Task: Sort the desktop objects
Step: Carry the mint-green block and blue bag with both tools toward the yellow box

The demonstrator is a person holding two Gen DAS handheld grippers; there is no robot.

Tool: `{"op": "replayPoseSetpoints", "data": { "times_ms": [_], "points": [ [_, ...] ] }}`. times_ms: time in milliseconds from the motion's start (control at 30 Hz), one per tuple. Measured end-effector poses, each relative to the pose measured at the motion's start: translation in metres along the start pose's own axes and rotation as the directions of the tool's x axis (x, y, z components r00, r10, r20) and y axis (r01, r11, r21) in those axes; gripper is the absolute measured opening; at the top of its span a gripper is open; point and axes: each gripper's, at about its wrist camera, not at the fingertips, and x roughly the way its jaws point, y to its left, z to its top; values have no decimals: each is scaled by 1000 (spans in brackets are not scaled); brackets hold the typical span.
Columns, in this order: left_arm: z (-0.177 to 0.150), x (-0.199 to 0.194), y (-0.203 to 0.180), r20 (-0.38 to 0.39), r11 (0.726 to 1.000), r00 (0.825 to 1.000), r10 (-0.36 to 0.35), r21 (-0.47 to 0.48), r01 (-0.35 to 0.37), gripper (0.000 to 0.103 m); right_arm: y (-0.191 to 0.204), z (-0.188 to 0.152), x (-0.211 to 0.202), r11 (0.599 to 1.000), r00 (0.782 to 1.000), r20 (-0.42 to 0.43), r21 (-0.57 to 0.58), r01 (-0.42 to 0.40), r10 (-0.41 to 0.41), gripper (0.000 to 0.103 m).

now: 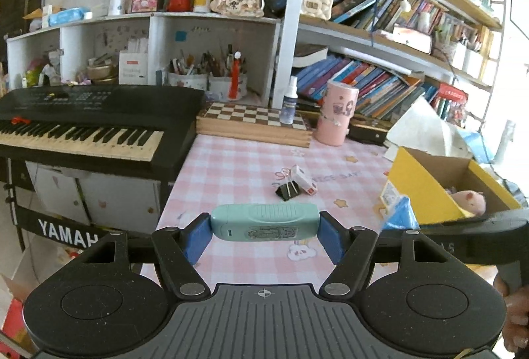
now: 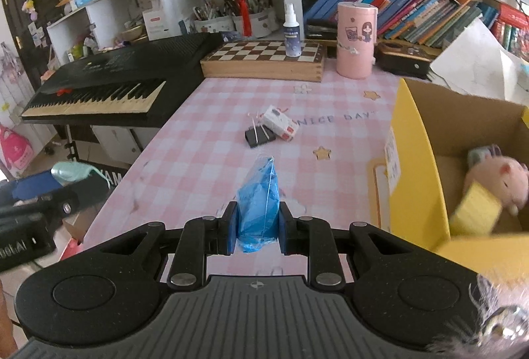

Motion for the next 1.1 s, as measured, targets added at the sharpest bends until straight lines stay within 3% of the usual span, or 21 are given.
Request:
{"op": "replayPoseSetpoints", "data": {
  "times_ms": [633, 1100],
  "points": [
    [-38, -56, -18, -37, 995, 996, -82, 52, 84, 70, 13, -76, -65, 995, 999, -19, 88, 50, -48, 21],
    [-46, -55, -51, -65, 973, 980, -186, 124, 193, 70, -15, -111, -95, 971, 989, -50, 189, 147, -140, 21]
  ]
}}
